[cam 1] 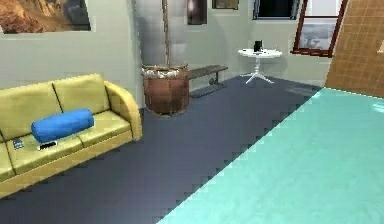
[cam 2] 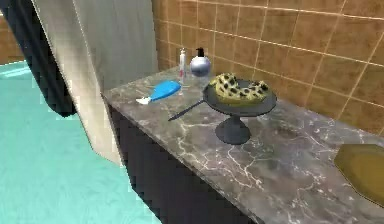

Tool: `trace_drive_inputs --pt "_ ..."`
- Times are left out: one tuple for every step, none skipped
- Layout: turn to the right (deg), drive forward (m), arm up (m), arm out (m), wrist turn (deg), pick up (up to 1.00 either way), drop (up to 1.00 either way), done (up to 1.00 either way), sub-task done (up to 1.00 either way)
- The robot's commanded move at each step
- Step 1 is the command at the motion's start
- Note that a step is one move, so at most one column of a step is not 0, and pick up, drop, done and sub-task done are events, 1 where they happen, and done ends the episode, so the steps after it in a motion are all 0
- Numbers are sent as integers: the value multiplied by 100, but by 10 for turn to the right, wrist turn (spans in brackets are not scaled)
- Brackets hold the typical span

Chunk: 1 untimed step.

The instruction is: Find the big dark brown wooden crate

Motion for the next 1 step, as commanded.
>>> trace_drive_inputs --pt "-450 0 0 0 0 0 0 0 0"
